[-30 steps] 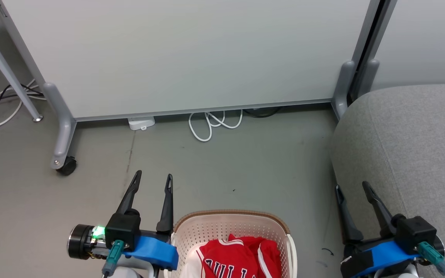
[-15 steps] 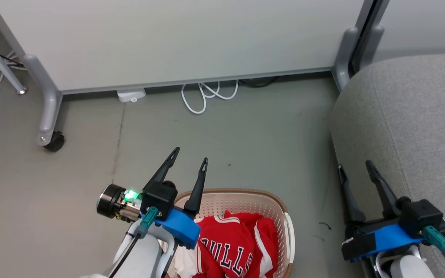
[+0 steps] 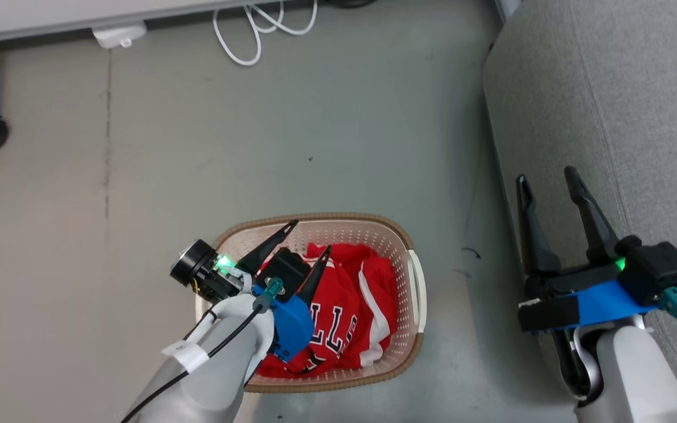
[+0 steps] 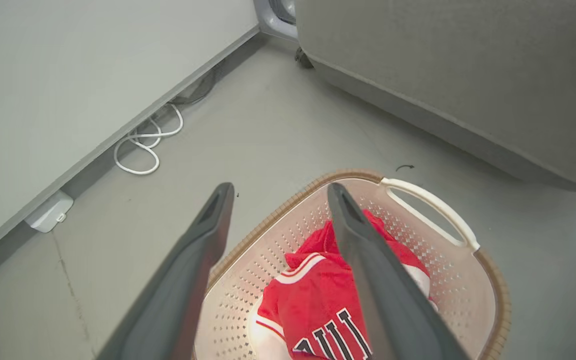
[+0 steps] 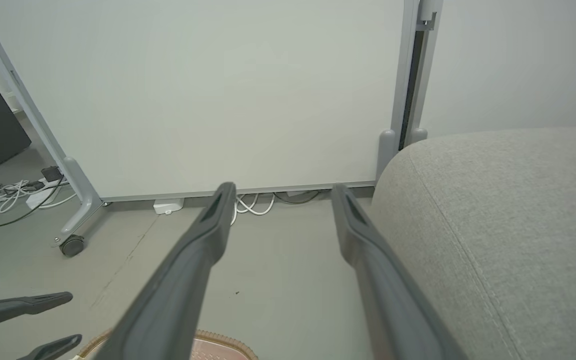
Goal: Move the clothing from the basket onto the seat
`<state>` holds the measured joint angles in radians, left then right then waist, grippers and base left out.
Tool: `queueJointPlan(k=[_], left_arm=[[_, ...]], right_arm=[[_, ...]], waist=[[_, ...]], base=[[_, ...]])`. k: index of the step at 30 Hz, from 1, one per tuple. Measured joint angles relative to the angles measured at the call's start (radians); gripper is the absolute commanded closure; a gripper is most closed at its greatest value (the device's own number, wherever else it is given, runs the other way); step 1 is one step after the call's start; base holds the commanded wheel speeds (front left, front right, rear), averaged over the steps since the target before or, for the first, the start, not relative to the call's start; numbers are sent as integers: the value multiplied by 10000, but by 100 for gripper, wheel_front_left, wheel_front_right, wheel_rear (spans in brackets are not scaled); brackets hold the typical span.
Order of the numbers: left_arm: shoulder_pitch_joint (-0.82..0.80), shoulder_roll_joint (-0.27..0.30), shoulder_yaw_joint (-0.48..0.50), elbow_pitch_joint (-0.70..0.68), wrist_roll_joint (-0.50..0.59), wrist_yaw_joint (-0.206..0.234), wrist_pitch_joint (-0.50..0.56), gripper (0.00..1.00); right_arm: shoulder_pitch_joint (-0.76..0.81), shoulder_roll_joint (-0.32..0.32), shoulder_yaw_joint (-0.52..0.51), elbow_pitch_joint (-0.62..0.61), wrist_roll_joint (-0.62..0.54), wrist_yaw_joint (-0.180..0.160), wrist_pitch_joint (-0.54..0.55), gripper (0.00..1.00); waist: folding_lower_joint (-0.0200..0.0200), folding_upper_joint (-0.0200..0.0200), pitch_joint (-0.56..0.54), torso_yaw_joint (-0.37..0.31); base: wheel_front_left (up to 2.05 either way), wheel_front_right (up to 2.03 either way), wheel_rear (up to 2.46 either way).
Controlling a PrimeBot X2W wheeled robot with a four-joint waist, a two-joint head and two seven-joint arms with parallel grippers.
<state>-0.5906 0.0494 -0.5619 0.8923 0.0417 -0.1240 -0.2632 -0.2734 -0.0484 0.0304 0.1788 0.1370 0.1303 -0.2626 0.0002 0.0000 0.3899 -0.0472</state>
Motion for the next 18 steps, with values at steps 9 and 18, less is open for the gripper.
queueJointPlan(k=[9,18], left_arm=[[-1245,71,-1275,2372,207,-52,0,0],[-1911,261,-2355,3716,-251,-56,431,0]], right_arm=[[-919,-2,79,-303,61,2,0,0],[-1278,0,100,-537,61,2,0,0]], waist=[[1,0,1687,-533],[0,0,2884,-889]], base=[[0,0,0],[0,0,0]])
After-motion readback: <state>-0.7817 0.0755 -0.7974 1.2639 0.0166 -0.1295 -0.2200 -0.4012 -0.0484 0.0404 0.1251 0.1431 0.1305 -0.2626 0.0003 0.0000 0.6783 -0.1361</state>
